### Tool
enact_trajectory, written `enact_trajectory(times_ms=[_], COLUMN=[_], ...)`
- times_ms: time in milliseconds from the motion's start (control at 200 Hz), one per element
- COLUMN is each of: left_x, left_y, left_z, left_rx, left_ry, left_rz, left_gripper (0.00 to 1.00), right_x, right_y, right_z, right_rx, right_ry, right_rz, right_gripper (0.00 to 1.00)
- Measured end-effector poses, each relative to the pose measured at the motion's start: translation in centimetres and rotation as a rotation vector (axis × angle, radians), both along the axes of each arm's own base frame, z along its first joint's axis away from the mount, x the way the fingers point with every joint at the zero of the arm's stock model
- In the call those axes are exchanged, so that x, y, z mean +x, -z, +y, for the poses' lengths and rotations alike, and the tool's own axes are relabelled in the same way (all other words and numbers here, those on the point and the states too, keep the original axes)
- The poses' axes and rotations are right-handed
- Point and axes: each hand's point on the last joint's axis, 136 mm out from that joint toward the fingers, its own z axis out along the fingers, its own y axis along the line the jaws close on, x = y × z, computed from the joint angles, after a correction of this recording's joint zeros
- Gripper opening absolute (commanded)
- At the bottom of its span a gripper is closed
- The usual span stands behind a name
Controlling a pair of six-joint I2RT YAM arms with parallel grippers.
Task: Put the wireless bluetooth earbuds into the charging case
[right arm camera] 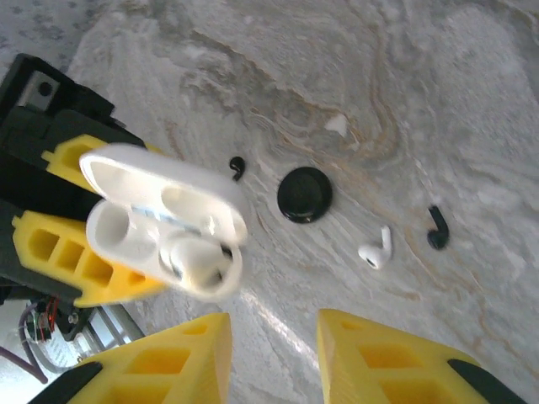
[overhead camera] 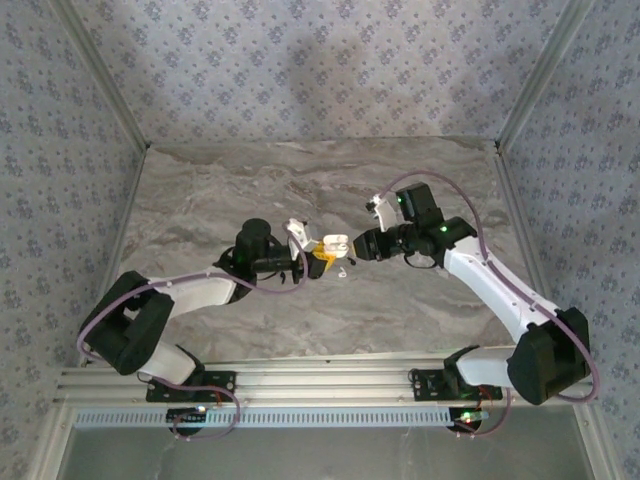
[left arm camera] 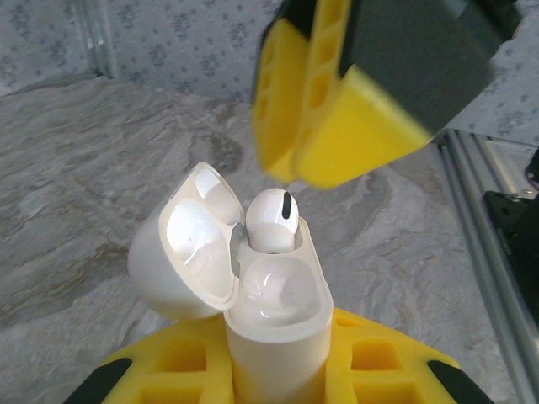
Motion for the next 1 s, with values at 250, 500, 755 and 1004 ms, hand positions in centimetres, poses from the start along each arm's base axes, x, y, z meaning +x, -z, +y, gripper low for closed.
enact_trajectory(times_ms=[250, 500, 755, 1004], left_x=[0.7, 0.8, 0.9, 0.3], left_y=[2.8, 4.0, 3.3, 2.9], left_z=[2.2, 4.0, 5.5, 6.7], left_rx=[0.044, 0.063, 0.062, 0.059], left_ry=[-0.118, -0.226, -0.302, -0.342], left_rz=[0.047, 0.076, 0.052, 0.034], left_gripper=[0.16, 0.16, 0.16, 0.16], right_x=[1.0, 0.2, 0.0, 0.9], right_y=[1.9, 7.5, 12.4, 14.7], right_z=[-1.9, -1.2, 1.5, 2.3], right_rx=[-0.160, -0.281, -0.419, -0.460], right_ry=[0.130, 0.181, 0.166, 0.182], right_rz=[0.117, 0.310, 0.421, 0.465], right_gripper=[0.34, 0.38, 0.41, 0.40])
